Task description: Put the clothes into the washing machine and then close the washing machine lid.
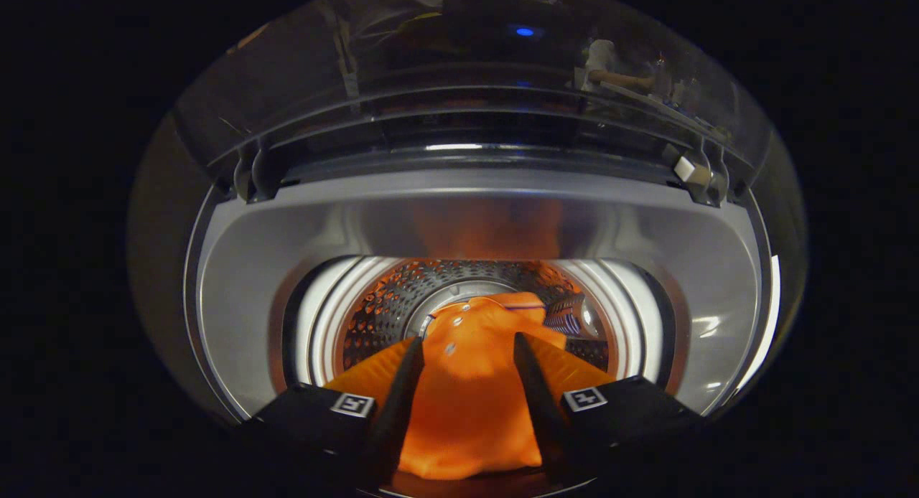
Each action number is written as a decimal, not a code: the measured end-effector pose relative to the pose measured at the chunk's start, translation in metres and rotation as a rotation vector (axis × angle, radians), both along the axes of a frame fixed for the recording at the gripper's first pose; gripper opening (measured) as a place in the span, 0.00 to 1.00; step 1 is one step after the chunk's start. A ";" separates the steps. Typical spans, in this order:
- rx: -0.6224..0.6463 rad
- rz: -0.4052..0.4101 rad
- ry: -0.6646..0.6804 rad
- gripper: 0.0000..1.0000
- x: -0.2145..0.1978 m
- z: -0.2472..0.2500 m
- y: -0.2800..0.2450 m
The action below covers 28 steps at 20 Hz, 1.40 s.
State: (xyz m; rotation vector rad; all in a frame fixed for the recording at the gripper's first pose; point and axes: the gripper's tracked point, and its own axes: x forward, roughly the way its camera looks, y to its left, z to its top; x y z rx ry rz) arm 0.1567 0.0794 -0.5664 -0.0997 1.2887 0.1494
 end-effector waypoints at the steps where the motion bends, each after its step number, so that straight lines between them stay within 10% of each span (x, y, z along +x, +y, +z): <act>1: 0.003 0.005 -0.003 0.87 -0.001 0.001 0.002; 9: 0.055 0.023 -0.163 1.00 -0.004 0.053 0.013; 28: 0.279 0.045 -0.964 0.99 0.091 0.401 0.063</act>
